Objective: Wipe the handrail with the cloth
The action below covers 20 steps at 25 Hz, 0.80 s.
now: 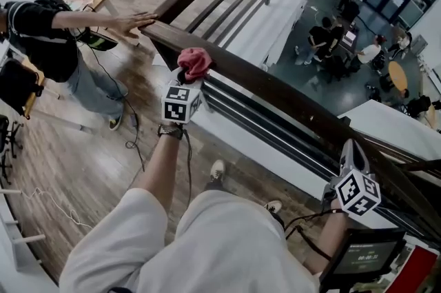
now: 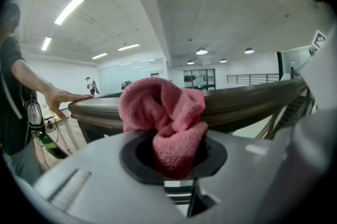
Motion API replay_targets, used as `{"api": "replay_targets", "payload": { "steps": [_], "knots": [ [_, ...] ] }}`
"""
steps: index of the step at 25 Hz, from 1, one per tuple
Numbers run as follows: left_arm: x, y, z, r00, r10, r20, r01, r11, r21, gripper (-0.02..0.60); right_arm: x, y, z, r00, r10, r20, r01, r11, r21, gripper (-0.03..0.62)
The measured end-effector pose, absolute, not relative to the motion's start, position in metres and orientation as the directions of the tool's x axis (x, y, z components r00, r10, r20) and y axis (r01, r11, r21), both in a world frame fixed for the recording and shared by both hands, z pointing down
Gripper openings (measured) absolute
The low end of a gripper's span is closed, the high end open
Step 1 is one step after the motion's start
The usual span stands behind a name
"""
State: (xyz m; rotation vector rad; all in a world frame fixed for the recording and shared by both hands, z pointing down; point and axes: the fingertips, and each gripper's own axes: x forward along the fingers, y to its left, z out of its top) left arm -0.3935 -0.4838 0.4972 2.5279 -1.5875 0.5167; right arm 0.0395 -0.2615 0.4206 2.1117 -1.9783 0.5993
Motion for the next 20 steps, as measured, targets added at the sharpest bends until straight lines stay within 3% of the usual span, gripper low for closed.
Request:
{"api": "replay_targets", "payload": {
  "steps": [20],
  "knots": [
    [-0.293, -0.426, 0.502, 0.494, -0.788, 0.367, -0.845, -0.535, -0.009, 0.089, 0.077, -0.239, 0.431, 0.023, -0.914, 0.406, -0.982, -0.097, -0.162, 0.002]
  ]
}}
